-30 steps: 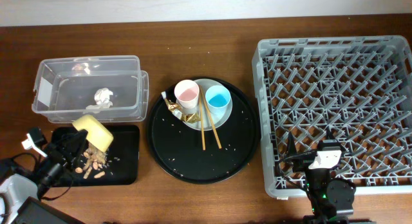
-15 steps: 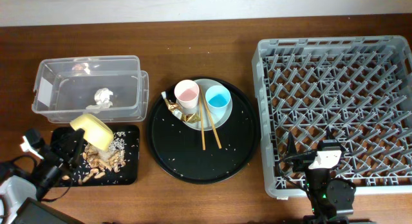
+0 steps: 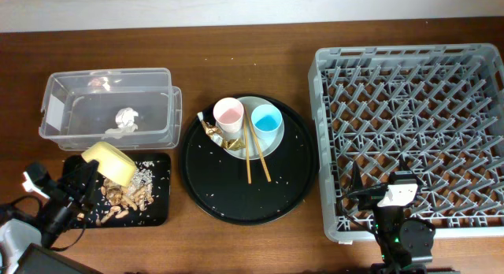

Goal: Sort waste into correct bins and load items into the dishwasher rack
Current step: 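Tip yellow bowl over black tray to dump peanut shells, then set the empty yellow bowl down on the round tray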

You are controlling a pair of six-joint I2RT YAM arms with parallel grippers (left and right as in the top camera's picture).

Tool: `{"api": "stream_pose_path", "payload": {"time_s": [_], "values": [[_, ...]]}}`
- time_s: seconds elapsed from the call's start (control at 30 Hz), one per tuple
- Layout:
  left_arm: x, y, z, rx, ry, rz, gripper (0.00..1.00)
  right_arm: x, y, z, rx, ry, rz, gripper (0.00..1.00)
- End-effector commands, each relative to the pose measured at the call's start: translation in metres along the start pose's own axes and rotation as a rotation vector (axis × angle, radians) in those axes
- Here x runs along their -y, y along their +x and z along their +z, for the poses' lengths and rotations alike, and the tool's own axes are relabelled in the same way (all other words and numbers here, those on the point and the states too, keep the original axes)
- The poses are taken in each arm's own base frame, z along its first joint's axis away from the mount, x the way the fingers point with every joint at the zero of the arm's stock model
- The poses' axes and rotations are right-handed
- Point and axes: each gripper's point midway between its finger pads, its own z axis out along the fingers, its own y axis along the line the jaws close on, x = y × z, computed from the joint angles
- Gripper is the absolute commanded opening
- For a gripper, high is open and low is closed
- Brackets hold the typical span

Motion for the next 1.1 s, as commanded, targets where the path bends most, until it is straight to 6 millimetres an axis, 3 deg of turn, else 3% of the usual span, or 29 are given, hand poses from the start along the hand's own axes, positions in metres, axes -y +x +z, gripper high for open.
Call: {"api": "stream_pose_path", "payload": {"time_s": [0.0,0.13,0.27,0.4,0.53,0.73,1.07], "values": [[0.0,0.001,0.001,-0.003,-0.001,0.006,0.0,0.0,0.003,0.0,-0.006,0.006,0.0,0.98],[0.019,0.014,0.016,-0.078,-0.006,0.083,0.0,0.0,0.003,0.0,-0.005,0.006,0.0,0.98],[0.03,0.032,0.04,-0.207,-0.194,0.176,0.0,0.0,0.003,0.0,-0.006,0.006,0.0,0.98],[0.032,0.066,0.064,-0.324,-0.433,0.314,0.0,0.0,0.003,0.0,-0.005,0.006,0.0,0.98],[0.031,0.108,0.083,-0.415,-0.561,0.409,0.0,0.0,0.003,0.0,-0.006,0.006,0.0,0.98],[0.014,0.172,0.1,-0.565,-0.736,0.537,0.0,0.0,0.003,0.0,-0.005,0.006,0.0,0.98],[-0.03,0.233,0.113,-0.687,-0.961,0.754,0.0,0.0,0.003,0.0,-0.005,0.006,0.0,0.98]]}}
